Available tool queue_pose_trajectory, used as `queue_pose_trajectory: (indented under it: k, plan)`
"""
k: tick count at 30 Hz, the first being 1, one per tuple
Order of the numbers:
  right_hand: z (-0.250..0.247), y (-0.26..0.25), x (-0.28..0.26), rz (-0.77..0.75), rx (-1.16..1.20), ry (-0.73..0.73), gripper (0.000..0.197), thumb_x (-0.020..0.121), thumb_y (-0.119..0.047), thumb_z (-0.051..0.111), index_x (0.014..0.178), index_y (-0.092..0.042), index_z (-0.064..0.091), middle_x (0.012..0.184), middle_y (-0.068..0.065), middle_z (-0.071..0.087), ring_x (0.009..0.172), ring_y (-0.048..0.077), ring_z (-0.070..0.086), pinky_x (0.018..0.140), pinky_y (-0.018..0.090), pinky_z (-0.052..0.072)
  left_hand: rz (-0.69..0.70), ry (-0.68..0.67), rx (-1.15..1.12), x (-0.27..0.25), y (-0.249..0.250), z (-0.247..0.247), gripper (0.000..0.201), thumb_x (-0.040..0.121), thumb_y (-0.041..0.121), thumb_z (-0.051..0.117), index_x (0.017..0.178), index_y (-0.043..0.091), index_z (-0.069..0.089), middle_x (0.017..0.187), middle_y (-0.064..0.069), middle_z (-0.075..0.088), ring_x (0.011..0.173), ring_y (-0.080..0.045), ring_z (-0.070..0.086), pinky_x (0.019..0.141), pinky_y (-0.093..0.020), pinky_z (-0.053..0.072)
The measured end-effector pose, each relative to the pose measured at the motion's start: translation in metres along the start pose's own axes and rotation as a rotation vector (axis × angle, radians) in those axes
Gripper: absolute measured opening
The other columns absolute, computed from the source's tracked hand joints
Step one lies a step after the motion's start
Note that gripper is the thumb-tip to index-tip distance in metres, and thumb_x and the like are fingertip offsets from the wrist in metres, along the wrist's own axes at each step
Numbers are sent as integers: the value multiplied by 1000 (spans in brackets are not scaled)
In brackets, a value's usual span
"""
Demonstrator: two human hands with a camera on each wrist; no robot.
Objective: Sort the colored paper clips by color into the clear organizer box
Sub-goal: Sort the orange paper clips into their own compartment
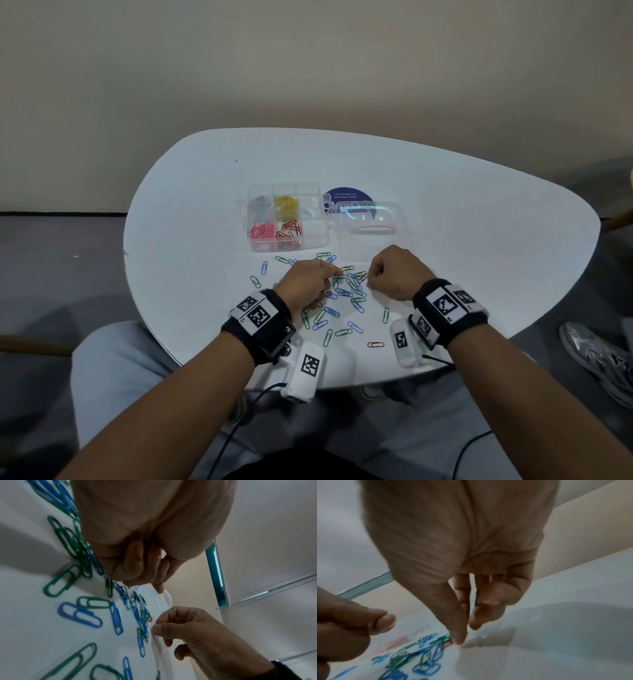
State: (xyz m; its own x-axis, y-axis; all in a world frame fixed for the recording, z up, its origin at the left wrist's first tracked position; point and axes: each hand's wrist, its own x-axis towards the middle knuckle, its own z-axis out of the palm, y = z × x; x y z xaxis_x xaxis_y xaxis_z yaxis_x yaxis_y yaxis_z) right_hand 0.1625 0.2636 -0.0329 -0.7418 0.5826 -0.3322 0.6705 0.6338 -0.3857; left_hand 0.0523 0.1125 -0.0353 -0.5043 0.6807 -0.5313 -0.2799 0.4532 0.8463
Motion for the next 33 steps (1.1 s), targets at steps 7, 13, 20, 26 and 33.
queue_pose_trajectory:
  k: [7,13,20,26,33]
  plan:
    - [1,0,-6,-83,-36,-3,11,81,-18,70,79,-28,71,83,-10,62,84,16,62,76,32,53,6,-5,26,-1,0,1,25,98,12,44,103,4,67,40,12,36,31,-6,26,37,-16,19]
    - [3,-2,-10,-74,-155,-2,14,83,-14,59,75,-21,67,84,-4,69,79,19,63,66,28,48,4,-26,15,-2,0,3,24,99,15,44,102,6,66,42,11,36,31,-5,28,37,-16,20]
    - [1,-5,-11,-80,-221,-6,8,75,-17,62,68,-19,59,79,-1,66,74,20,62,59,26,41,-3,-32,3,-4,-2,7,21,99,16,47,97,10,66,43,11,36,32,-5,29,38,-17,20]
    - [-4,-6,-17,-100,-176,16,3,72,-15,62,69,-15,61,75,0,65,72,21,62,61,28,47,-39,-62,-93,-6,-3,6,17,99,16,47,96,10,62,45,9,31,36,-7,21,39,-17,14]
    - [-19,-37,-48,-277,139,83,11,75,-24,74,68,-20,67,72,-11,65,61,-1,54,59,19,41,-248,-185,-386,-1,-4,20,36,101,35,44,74,12,53,51,0,49,42,-12,47,38,-17,30]
